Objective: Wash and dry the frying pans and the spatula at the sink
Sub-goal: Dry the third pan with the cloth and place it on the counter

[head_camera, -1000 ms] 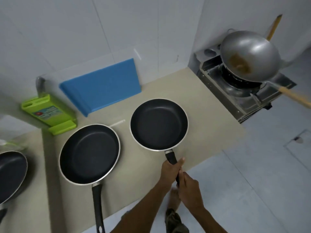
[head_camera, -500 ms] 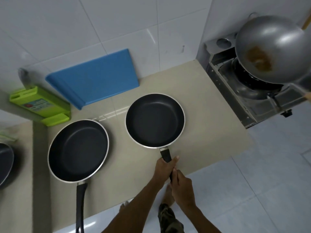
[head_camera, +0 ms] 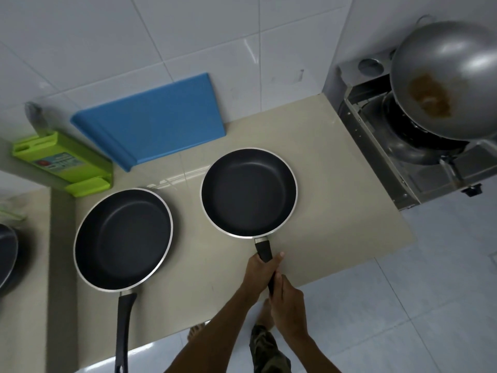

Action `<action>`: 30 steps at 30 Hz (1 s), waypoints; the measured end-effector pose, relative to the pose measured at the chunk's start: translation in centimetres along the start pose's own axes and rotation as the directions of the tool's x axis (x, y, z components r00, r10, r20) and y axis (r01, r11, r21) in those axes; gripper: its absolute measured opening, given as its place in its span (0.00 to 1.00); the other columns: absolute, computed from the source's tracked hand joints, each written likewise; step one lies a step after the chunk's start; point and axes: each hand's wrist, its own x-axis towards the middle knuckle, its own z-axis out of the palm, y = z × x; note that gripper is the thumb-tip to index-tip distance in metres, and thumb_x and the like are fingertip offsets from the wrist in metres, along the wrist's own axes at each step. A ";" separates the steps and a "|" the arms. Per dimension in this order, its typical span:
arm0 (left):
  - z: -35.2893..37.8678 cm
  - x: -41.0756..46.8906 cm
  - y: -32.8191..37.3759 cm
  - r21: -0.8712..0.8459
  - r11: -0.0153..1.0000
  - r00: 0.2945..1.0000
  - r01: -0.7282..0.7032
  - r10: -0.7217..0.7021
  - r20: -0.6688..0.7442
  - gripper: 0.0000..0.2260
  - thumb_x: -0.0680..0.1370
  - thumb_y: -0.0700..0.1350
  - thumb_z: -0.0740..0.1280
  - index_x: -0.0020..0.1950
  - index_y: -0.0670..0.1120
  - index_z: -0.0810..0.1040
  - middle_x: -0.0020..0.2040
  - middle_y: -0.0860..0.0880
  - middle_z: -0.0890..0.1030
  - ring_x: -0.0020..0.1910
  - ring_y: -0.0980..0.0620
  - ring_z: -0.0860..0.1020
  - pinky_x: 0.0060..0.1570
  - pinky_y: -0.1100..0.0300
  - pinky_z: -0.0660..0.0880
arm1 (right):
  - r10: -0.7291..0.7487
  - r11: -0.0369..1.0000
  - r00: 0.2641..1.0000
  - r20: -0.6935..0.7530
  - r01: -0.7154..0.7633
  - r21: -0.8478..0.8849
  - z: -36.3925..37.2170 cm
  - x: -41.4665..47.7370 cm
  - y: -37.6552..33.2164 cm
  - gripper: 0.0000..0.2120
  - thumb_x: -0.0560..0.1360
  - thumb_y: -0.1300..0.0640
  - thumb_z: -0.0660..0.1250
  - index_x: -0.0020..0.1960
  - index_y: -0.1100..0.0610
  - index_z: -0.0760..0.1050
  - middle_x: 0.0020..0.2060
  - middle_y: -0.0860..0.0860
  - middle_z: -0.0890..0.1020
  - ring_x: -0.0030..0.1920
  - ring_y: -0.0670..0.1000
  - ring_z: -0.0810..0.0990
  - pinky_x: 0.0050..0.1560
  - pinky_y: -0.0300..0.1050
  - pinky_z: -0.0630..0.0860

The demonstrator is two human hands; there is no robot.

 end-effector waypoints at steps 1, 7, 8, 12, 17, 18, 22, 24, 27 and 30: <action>0.0 0.2 -0.2 -0.001 1.000 1.000 0.002 -0.002 0.000 0.13 0.77 0.54 0.74 0.46 0.44 0.79 0.36 0.48 0.80 0.36 0.54 0.80 0.38 0.65 0.78 | -0.005 1.000 1.000 0.002 0.005 -0.012 -0.1 0.0 0.0 0.17 0.83 0.57 0.63 0.38 0.41 0.69 0.24 0.42 0.75 0.29 0.45 0.79 0.24 0.33 0.70; -0.1 0.8 -0.4 0.011 1.000 1.000 0.013 -0.013 -0.004 0.12 0.77 0.53 0.74 0.42 0.46 0.80 0.35 0.52 0.82 0.34 0.57 0.80 0.35 0.67 0.76 | 0.067 0.992 0.996 0.051 -0.072 0.103 -0.7 0.3 -0.6 0.16 0.84 0.51 0.57 0.38 0.45 0.72 0.24 0.48 0.77 0.26 0.52 0.78 0.26 0.41 0.71; -0.2 0.9 -0.4 0.018 1.000 1.000 0.018 -0.018 -0.003 0.12 0.77 0.53 0.74 0.42 0.46 0.80 0.35 0.51 0.82 0.34 0.57 0.80 0.36 0.67 0.77 | 0.072 0.989 0.995 0.072 -0.080 0.121 -0.9 0.4 -0.7 0.16 0.84 0.50 0.56 0.39 0.45 0.73 0.25 0.48 0.77 0.26 0.51 0.78 0.27 0.41 0.72; -0.7 1.4 -0.9 0.073 0.996 0.998 0.054 -0.057 0.039 0.17 0.77 0.57 0.73 0.42 0.43 0.81 0.35 0.48 0.82 0.36 0.54 0.80 0.40 0.64 0.78 | 0.093 0.979 0.985 0.143 -0.117 0.165 -0.9 0.4 -0.1 0.17 0.83 0.45 0.54 0.41 0.47 0.75 0.24 0.50 0.77 0.25 0.46 0.75 0.28 0.42 0.72; -0.7 1.6 -1.3 0.098 0.994 0.997 0.054 -0.058 0.047 0.17 0.78 0.57 0.72 0.42 0.43 0.81 0.35 0.49 0.82 0.34 0.56 0.80 0.38 0.66 0.77 | 0.135 0.972 0.981 0.139 -0.158 0.173 -0.3 0.2 0.1 0.18 0.80 0.41 0.52 0.43 0.49 0.76 0.28 0.53 0.80 0.27 0.50 0.77 0.29 0.43 0.72; -0.7 1.6 -1.4 0.103 0.993 0.998 0.051 -0.056 0.043 0.17 0.78 0.57 0.72 0.42 0.43 0.81 0.35 0.49 0.82 0.34 0.56 0.80 0.37 0.67 0.77 | 0.141 0.970 0.980 0.137 -0.165 0.178 -0.2 0.2 0.1 0.19 0.79 0.40 0.52 0.44 0.50 0.76 0.28 0.52 0.80 0.27 0.49 0.78 0.29 0.42 0.73; -0.5 1.6 -1.6 0.093 0.995 0.998 0.046 -0.049 0.032 0.16 0.78 0.57 0.72 0.44 0.43 0.81 0.37 0.48 0.82 0.37 0.53 0.81 0.40 0.65 0.78 | 0.134 0.969 0.982 0.130 -0.157 0.192 -0.4 0.1 0.1 0.20 0.79 0.41 0.52 0.46 0.52 0.77 0.28 0.51 0.80 0.27 0.47 0.77 0.28 0.39 0.72; -0.5 1.5 -1.4 0.091 0.995 0.998 0.045 -0.048 0.028 0.16 0.78 0.56 0.72 0.44 0.43 0.81 0.37 0.48 0.82 0.37 0.53 0.81 0.39 0.65 0.78 | 0.136 0.968 0.982 0.131 -0.160 0.195 -0.5 0.1 -0.1 0.19 0.81 0.42 0.53 0.44 0.52 0.77 0.28 0.52 0.80 0.26 0.47 0.76 0.28 0.40 0.71; -0.6 0.9 -0.8 0.161 0.986 0.998 0.047 -0.053 0.033 0.14 0.79 0.57 0.70 0.43 0.47 0.78 0.38 0.50 0.81 0.39 0.53 0.79 0.41 0.63 0.77 | 0.151 0.970 0.979 0.140 -0.174 0.169 -0.9 -0.1 -0.4 0.16 0.84 0.47 0.57 0.44 0.51 0.78 0.28 0.48 0.81 0.28 0.43 0.77 0.30 0.34 0.71; -1.4 0.0 -0.1 0.339 0.941 0.997 0.017 -0.040 0.062 0.15 0.80 0.60 0.66 0.48 0.48 0.75 0.43 0.48 0.81 0.42 0.51 0.79 0.48 0.56 0.80 | 0.127 0.990 0.986 0.108 -0.134 0.052 -1.8 -0.1 -1.0 0.15 0.84 0.48 0.59 0.41 0.50 0.76 0.30 0.48 0.81 0.30 0.44 0.79 0.32 0.34 0.72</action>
